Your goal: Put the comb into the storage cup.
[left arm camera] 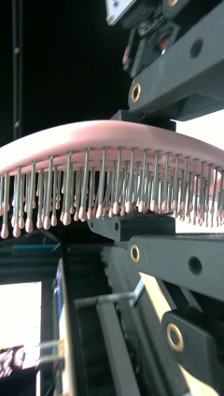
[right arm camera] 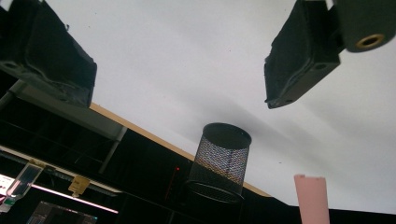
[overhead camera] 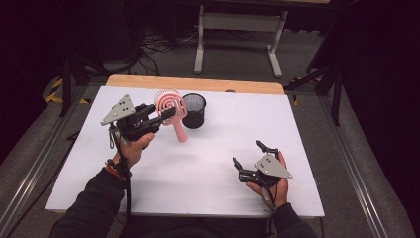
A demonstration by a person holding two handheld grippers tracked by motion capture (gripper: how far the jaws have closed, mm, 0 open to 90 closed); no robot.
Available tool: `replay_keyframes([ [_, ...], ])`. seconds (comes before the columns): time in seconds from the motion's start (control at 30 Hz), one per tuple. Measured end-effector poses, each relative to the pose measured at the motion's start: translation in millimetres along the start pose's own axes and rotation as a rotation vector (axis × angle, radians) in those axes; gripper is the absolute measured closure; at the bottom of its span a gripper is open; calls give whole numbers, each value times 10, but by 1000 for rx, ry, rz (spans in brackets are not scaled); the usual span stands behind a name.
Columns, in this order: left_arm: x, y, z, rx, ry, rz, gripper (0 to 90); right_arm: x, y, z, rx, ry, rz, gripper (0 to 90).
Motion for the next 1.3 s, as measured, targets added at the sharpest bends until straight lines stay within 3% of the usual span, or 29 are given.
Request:
replay_keyframes([
  [0.13, 91, 22, -56, 8, 4, 19, 637, -8, -14, 16, -4, -12, -3, 57],
  [0.47, 427, -66, -175, 16, -39, 66, 637, -37, -45, 22, -23, -5, -14, 40],
  [1.3, 566, -511, -342, 25, -87, 38, 637, 26, 4, 117, -29, -30, 31, 44],
])
Point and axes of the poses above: each handheld gripper's, and its own axes: y roughly backward along the jaws, x roughly out of its top, z roughly to its right, the point moved 7 cm from there along -y, roughly forward along the jaws, and after that the axes turned 14 degrees about -y, right-handed, at the moved point
